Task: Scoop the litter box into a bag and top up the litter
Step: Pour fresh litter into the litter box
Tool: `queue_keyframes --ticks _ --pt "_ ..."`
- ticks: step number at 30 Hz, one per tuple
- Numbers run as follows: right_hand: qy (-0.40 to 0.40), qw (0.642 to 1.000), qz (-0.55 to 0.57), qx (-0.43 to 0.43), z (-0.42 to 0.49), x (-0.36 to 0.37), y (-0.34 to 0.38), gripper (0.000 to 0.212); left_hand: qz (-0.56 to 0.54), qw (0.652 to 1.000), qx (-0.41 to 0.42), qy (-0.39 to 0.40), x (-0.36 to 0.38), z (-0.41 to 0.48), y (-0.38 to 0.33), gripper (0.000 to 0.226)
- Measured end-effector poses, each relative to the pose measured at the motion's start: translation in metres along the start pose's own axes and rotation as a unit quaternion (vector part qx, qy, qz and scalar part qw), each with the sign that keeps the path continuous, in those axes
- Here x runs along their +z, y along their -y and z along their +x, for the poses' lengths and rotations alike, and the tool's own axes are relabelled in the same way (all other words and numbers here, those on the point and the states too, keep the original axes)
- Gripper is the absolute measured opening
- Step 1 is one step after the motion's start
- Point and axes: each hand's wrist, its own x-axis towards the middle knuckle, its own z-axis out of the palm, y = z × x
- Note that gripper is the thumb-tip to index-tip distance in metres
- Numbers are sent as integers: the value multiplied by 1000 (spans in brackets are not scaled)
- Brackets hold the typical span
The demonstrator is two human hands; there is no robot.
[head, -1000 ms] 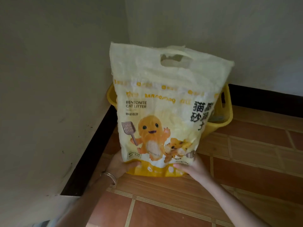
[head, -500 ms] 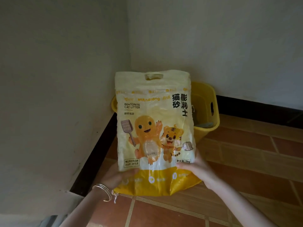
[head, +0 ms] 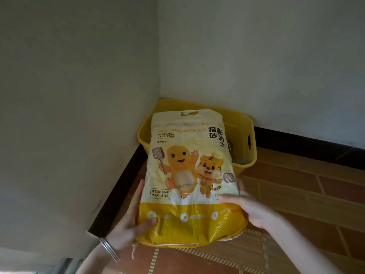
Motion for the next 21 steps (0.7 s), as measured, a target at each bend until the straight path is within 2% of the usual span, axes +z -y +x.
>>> queue_keyframes --ticks 2,4,7,10,16,21 --pt "33 999 3 -31 -8 -5 5 122 -13 1000 -9 -25 0 6 -4 86" --pt "74 995 -24 -67 -15 -5 7 130 -19 999 -16 -47 -1 12 -10 80" --pt "103 983 -104 -113 -21 3 10 125 4 997 -18 -69 1 21 -19 74" --pt "53 980 -138 -130 -19 12 22 119 41 993 -17 -111 7 31 -30 65" --pt "-20 983 -136 -123 -9 11 57 96 111 976 -16 -189 9 53 -65 50" --pt "0 985 -122 -119 -11 5 91 53 101 975 -55 -190 1 71 -102 47"
